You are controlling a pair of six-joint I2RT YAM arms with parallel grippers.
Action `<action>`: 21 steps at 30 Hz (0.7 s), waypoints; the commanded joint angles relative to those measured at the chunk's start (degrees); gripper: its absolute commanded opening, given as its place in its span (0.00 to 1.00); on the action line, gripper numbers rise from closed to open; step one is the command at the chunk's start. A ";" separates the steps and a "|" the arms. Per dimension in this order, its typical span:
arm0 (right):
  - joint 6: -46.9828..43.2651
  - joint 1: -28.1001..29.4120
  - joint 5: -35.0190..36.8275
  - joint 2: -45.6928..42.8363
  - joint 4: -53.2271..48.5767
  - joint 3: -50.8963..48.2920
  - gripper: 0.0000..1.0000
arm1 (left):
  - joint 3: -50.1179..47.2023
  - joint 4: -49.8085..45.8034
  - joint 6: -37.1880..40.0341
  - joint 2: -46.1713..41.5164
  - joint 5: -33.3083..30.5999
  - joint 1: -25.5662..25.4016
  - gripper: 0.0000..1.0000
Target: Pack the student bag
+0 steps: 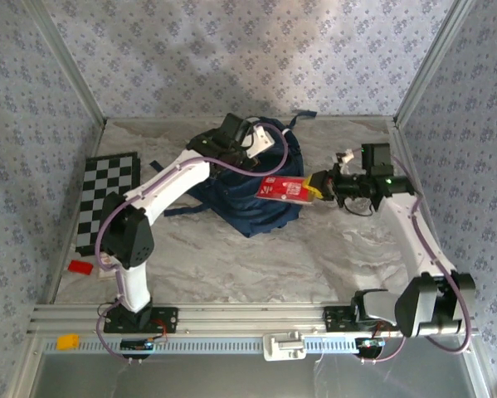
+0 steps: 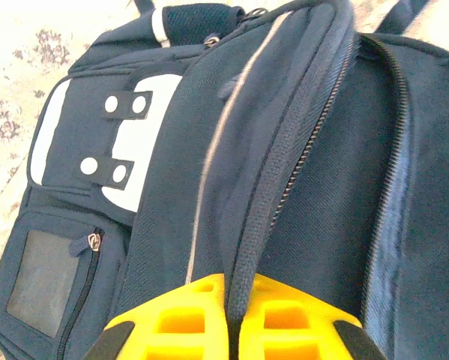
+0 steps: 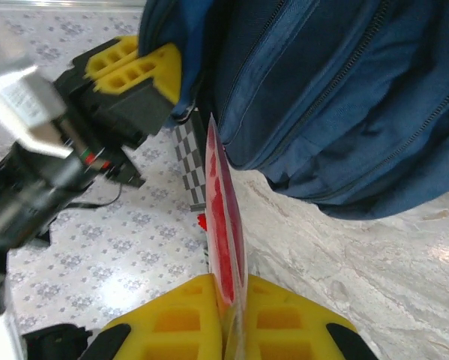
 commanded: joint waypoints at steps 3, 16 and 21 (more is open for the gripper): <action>5.23 5.42 4.71 7.19 5.67 5.83 0.00 | -1.96 1.90 4.50 -7.34 6.73 1.07 0.00; 8.50 11.59 6.85 25.30 11.17 18.53 0.14 | -5.05 2.98 2.34 -11.56 13.96 3.39 0.00; 1.76 11.03 9.64 27.23 2.81 23.04 0.39 | -4.53 2.09 1.84 -10.90 13.66 3.57 0.00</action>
